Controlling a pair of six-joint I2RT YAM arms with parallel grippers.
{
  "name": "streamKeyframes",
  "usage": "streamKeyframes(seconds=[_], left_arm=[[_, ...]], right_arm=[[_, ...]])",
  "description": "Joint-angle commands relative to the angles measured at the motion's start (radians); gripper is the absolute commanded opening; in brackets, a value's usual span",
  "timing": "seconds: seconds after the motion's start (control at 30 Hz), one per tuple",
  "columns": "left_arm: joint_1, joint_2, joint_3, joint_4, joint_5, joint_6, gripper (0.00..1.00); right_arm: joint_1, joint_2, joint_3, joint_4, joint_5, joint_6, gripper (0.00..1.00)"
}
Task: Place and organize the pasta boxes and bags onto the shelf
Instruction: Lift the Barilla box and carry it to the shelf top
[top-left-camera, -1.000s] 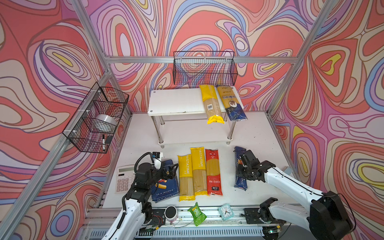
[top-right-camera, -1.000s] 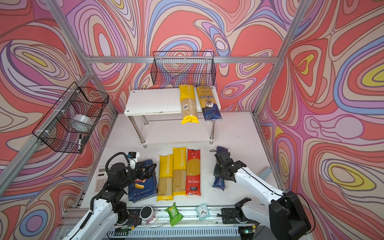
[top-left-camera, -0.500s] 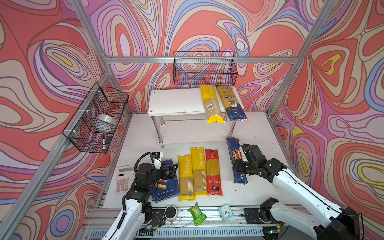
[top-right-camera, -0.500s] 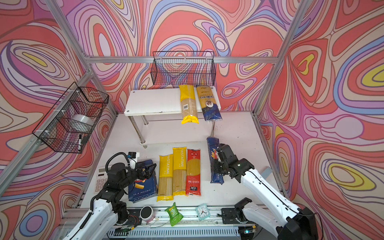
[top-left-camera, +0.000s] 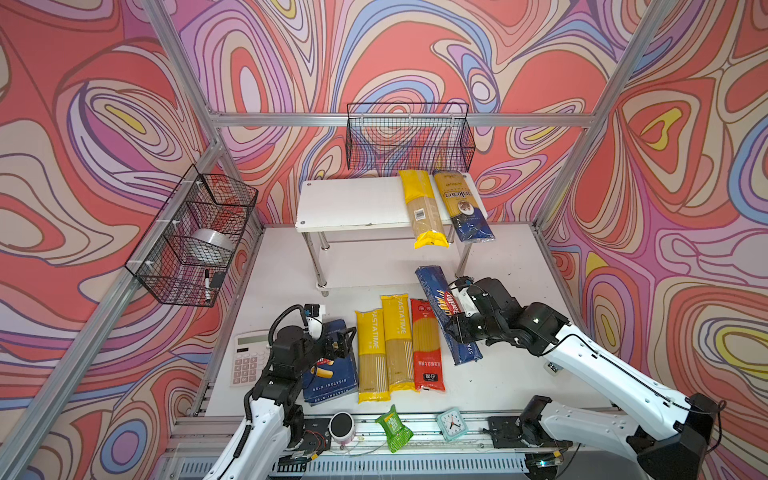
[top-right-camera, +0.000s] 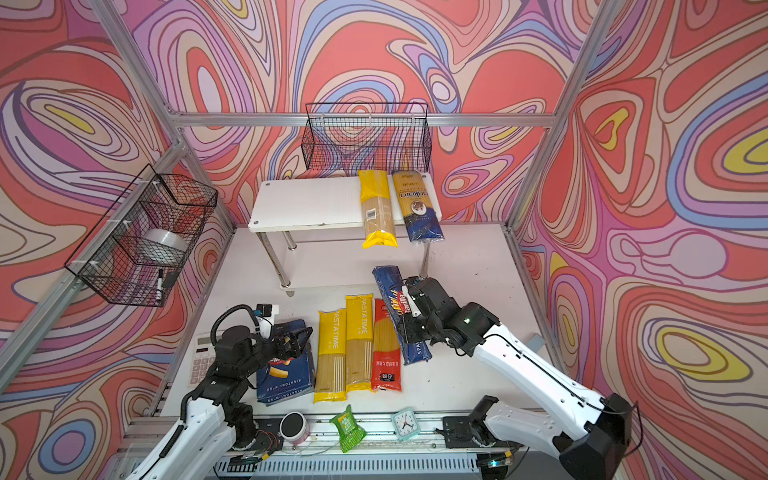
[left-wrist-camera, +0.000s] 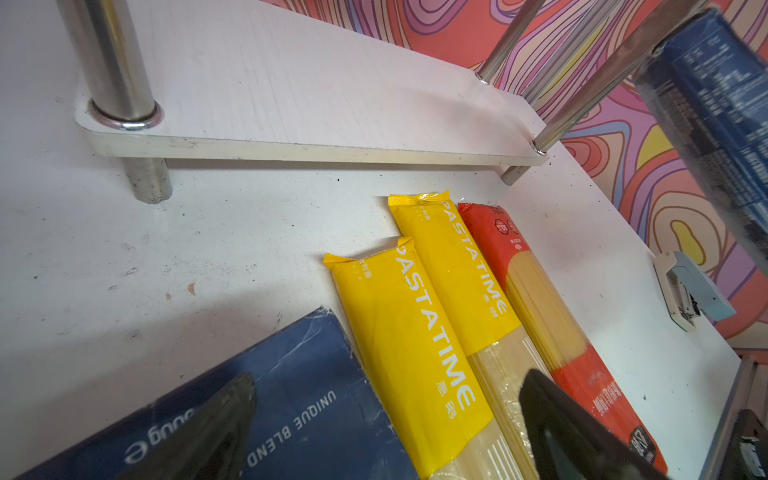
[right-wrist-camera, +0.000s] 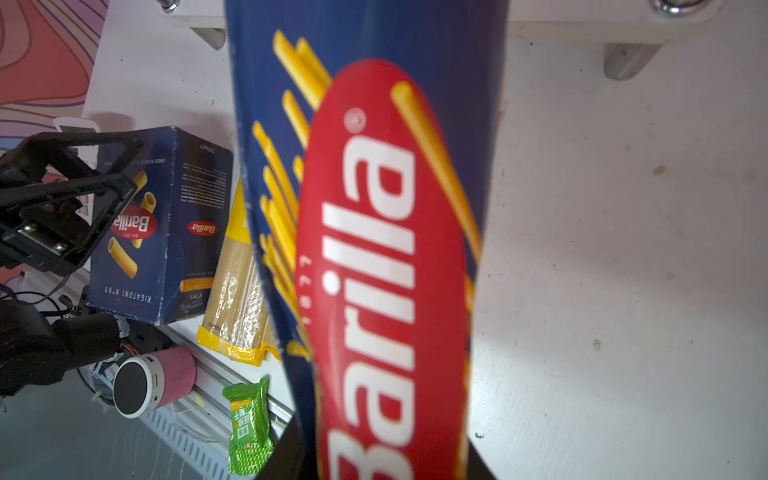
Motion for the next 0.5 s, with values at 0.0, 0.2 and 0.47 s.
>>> streamKeyframes(seconds=[0.0,0.2,0.47], left_arm=[[-0.004,-0.002,0.018,0.003,-0.012,0.002,1.00],[-0.005,-0.003,0.018,0.003,-0.010,0.002,1.00],[-0.004,-0.008,0.017,0.001,-0.007,0.004,1.00]], right_arm=[[0.062,0.040,0.105,0.059,0.057,-0.047,0.21],[0.138,0.130,0.218,0.053,0.073,-0.088,0.22],[0.157,0.152,0.332,0.045,0.062,-0.107,0.22]])
